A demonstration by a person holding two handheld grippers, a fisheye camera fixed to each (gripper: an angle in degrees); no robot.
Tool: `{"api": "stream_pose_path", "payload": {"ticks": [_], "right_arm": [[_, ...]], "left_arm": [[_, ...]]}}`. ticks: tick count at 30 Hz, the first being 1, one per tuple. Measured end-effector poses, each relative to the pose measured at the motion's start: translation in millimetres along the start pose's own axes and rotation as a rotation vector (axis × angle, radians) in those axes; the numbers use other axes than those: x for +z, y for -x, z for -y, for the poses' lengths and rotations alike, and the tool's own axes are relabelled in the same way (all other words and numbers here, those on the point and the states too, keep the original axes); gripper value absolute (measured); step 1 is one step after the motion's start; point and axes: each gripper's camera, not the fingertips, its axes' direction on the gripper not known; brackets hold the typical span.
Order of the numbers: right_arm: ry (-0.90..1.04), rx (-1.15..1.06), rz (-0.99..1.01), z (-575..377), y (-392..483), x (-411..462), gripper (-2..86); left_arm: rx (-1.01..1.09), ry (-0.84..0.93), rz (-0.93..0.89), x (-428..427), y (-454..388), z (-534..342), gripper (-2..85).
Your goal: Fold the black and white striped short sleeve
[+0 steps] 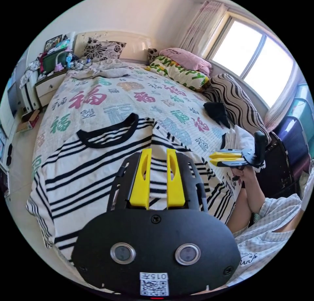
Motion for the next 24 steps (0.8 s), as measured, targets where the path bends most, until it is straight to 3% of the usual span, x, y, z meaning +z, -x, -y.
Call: {"api": "stream_pose_path", "payload": {"ticks": [8,15,22,24], "right_arm": [[0.074,0.022,-0.049,7.4,-7.9,33.3,1.8],[0.048,0.166,0.097,-2.2,-45.3,34.6,-0.1],[0.020,0.137,0.075,-9.6,-30.8,37.4,0.9],[-0.028,0.093,-0.027,-13.1,-15.7,28.2,2.5]], "left_arm": [[-0.081,0.207,-0.026,93.6,17.2,55.8,3.3],[0.022,0.203,0.019,109.3,-14.4,81.6,0.5],[-0.027,0.129,-0.042,94.4,-10.1,62.7,4.0],[-0.012,0.059,-0.028,63.0,-9.8,44.3,5.9]]}}
